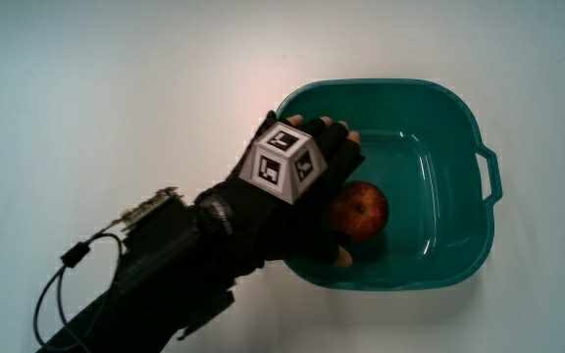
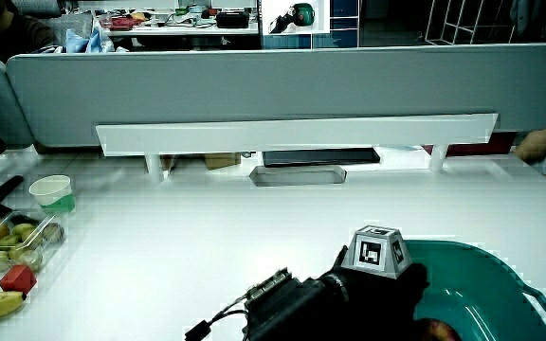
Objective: Pick apple from plate
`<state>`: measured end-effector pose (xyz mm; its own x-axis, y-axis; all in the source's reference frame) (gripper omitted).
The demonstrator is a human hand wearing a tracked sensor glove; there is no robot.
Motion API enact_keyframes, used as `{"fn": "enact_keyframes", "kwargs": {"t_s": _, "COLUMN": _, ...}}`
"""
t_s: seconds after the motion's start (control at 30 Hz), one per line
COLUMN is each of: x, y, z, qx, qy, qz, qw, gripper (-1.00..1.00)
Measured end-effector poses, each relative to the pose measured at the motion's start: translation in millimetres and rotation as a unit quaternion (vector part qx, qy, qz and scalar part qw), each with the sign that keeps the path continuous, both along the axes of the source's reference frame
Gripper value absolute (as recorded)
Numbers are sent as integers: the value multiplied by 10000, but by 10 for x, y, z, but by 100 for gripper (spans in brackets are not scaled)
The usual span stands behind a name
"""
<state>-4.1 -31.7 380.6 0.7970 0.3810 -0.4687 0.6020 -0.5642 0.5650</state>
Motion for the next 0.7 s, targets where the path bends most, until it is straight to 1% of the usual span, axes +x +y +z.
{"fn": "enact_keyframes", "kwargs": {"t_s": 0.03, "x": 27, "y": 15, "z": 87, "qx": 75, "qy": -13, "qz": -113, "qw": 9999, "gripper": 0}}
{"fn": "enact_keyframes", "kwargs": {"t_s": 0.07, "x": 52, "y": 24, "z": -5, "qx": -23, "qy": -119, "qz": 17, "qw": 9999, "gripper": 0}}
{"fn": "enact_keyframes", "kwargs": {"t_s": 0.1, "x": 77, "y": 29, "z": -28, "qx": 49, "qy": -118, "qz": 103, "qw": 9999, "gripper": 0}}
{"fn": "enact_keyframes", "kwargs": {"t_s": 0.13, "x": 103, "y": 38, "z": -3, "qx": -15, "qy": -151, "qz": 108, "qw": 9998, "gripper": 0}}
{"fn": "enact_keyframes", "kwargs": {"t_s": 0.2, "x": 138, "y": 57, "z": -63, "qx": -35, "qy": -229, "qz": 159, "qw": 9996, "gripper": 0}}
{"fn": "enact_keyframes", "kwargs": {"t_s": 0.23, "x": 158, "y": 66, "z": -12, "qx": -69, "qy": -183, "qz": 138, "qw": 9997, "gripper": 0}}
{"fn": "enact_keyframes", "kwargs": {"t_s": 0.27, "x": 180, "y": 76, "z": -2, "qx": -27, "qy": -206, "qz": 197, "qw": 9996, "gripper": 0}}
{"fn": "enact_keyframes", "kwargs": {"t_s": 0.3, "x": 192, "y": 85, "z": -34, "qx": 10, "qy": -222, "qz": 200, "qw": 9996, "gripper": 0}}
{"fn": "enact_keyframes", "kwargs": {"t_s": 0.33, "x": 204, "y": 93, "z": -24, "qx": -74, "qy": -246, "qz": 176, "qw": 9995, "gripper": 0}}
{"fn": "enact_keyframes", "kwargs": {"t_s": 0.37, "x": 218, "y": 97, "z": -20, "qx": -83, "qy": -297, "qz": 199, "qw": 9993, "gripper": 0}}
{"fn": "enact_keyframes", "kwargs": {"t_s": 0.4, "x": 235, "y": 99, "z": 12, "qx": -124, "qy": -287, "qz": 235, "qw": 9992, "gripper": 0}}
{"fn": "enact_keyframes", "kwargs": {"t_s": 0.43, "x": 249, "y": 105, "z": 38, "qx": -70, "qy": -291, "qz": 227, "qw": 9993, "gripper": 0}}
{"fn": "enact_keyframes", "kwargs": {"t_s": 0.5, "x": 266, "y": 111, "z": 21, "qx": -47, "qy": -349, "qz": 233, "qw": 9991, "gripper": 0}}
{"fn": "enact_keyframes", "kwargs": {"t_s": 0.67, "x": 292, "y": 99, "z": 47, "qx": -87, "qy": -438, "qz": 211, "qw": 9988, "gripper": 0}}
{"fn": "enact_keyframes", "kwargs": {"t_s": 0.7, "x": 295, "y": 97, "z": 58, "qx": -29, "qy": -430, "qz": 222, "qw": 9988, "gripper": 0}}
